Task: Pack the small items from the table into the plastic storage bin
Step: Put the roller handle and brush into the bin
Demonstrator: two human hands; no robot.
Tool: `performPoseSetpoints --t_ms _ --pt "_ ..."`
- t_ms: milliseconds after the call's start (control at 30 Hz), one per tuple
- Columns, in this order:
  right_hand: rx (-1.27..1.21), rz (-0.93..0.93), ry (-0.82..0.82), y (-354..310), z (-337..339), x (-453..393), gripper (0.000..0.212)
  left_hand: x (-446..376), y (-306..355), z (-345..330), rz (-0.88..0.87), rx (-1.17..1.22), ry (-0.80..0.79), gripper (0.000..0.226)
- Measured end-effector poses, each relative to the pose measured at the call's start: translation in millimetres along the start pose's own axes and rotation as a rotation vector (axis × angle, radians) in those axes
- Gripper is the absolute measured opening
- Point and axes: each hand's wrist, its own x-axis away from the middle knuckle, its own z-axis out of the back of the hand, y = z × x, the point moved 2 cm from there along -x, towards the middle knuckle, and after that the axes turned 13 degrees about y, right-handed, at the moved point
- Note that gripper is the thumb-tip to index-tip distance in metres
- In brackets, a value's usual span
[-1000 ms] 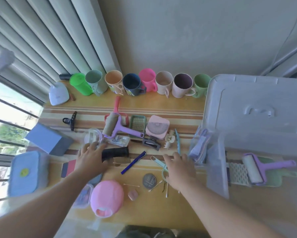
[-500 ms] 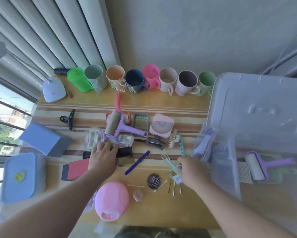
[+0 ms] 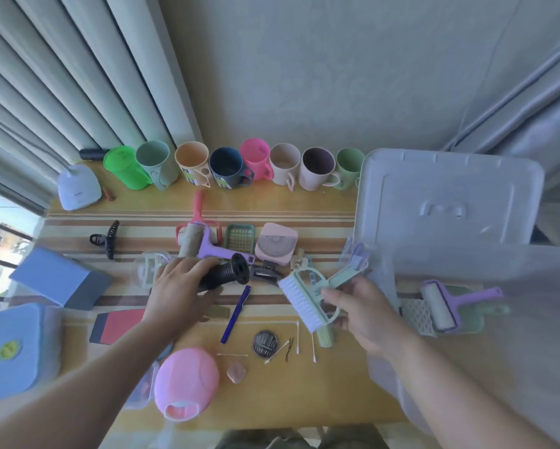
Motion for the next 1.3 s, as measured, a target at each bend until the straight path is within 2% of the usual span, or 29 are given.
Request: performPoseSetpoints --t_ms 33,200,300,400,467,533,667,800,933,1000,1067,1200,1300 --pt "-0.052 0.014 0.004 -10 8 3 0.007 -1 16 7 -0.010 0.048 0.009 0.044" --pt "-0.241 0.110 0.129 -55 80 16 0.025 -3 111 25 0.011 0.190 -0.012 0.054" --pt "-0.242 0.127 0.268 -55 158 14 0.018 2 168 18 -0.034 0.258 -0.052 0.057" --pt "-0.225 0.007 0.451 -26 253 4 0.012 5 226 6 -0.076 0.337 -0.110 0.060" --pt "-0.198 -0.124 0.559 6 308 -3 0.015 8 265 -3 -0.136 0.345 -0.158 0.062" --pt "-0.063 -0.212 0.641 38 353 -13 0.018 10 305 -11 -0.205 0.343 -0.195 0.066" --pt "0.135 -0.346 0.640 78 397 -33 0.009 7 378 -31 -0.302 0.337 -0.255 0.074" --pt "0.080 -0.507 0.570 91 397 -57 0.006 3 421 -59 -0.288 0.348 -0.317 0.072" --pt "-0.056 -0.606 0.441 107 385 -76 0.010 7 439 -79 -0.327 0.250 -0.392 0.071" --pt "-0.043 -0.580 0.404 109 380 -81 0.015 9 440 -89 -0.309 0.233 -0.407 0.068" --pt "0.133 -0.522 0.393 109 380 -81 0.024 9 440 -99 -0.284 0.230 -0.409 0.059" --pt "0.877 -0.206 0.296 94 402 -76 0.058 9 437 -121 -0.269 0.178 -0.401 0.027" --pt "0.992 0.025 0.240 63 411 -60 0.043 9 437 -135 -0.279 0.144 -0.414 0.021"
